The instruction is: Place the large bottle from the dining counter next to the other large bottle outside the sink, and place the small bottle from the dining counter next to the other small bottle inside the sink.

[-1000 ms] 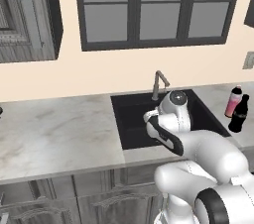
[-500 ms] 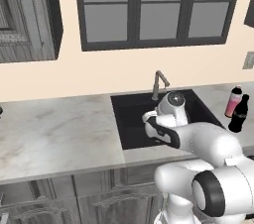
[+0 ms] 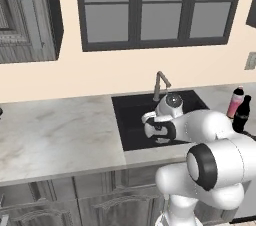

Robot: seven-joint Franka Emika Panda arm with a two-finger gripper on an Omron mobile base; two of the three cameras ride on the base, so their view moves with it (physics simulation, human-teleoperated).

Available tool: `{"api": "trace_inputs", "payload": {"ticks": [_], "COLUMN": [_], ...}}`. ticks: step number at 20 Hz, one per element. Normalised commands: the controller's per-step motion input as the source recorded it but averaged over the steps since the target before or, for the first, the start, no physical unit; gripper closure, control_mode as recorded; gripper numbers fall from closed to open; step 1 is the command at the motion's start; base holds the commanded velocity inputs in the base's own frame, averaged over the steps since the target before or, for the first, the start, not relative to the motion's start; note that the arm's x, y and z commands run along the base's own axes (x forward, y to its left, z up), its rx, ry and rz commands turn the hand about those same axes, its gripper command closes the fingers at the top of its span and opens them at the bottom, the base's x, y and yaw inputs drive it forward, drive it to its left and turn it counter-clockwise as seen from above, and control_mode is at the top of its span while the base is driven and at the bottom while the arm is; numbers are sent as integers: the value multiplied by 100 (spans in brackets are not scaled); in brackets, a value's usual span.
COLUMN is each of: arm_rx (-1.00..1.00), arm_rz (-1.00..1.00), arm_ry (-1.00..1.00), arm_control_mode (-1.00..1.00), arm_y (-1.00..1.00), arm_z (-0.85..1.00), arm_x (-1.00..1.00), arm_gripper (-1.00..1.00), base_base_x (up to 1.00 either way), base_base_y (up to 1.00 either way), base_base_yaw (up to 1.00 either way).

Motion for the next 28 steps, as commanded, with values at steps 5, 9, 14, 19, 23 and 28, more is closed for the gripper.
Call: {"api": "trace_inputs", "payload": {"ticks": [5, 9, 14, 19, 23, 28], "arm_rx": [0, 0, 0, 0, 0, 0], "arm_rz": [0, 0, 0, 0, 0, 0], "arm_ry": [0, 0, 0, 0, 0, -1], "arm_control_mode": [-100, -100, -100, -100, -100, -100], "arm_y": [0, 0, 0, 0, 0, 0], "arm_z": [-25, -32, -29, -22, -17, -20], "arm_x": [22, 13, 16, 18, 16, 13], "arm_gripper": [100, 100, 100, 100, 100, 100], "base_base_x": [0, 0, 0, 0, 0, 0], "base_base_y": [0, 0, 0, 0, 0, 0], "base_base_yaw": [0, 0, 0, 0, 0, 0]}}
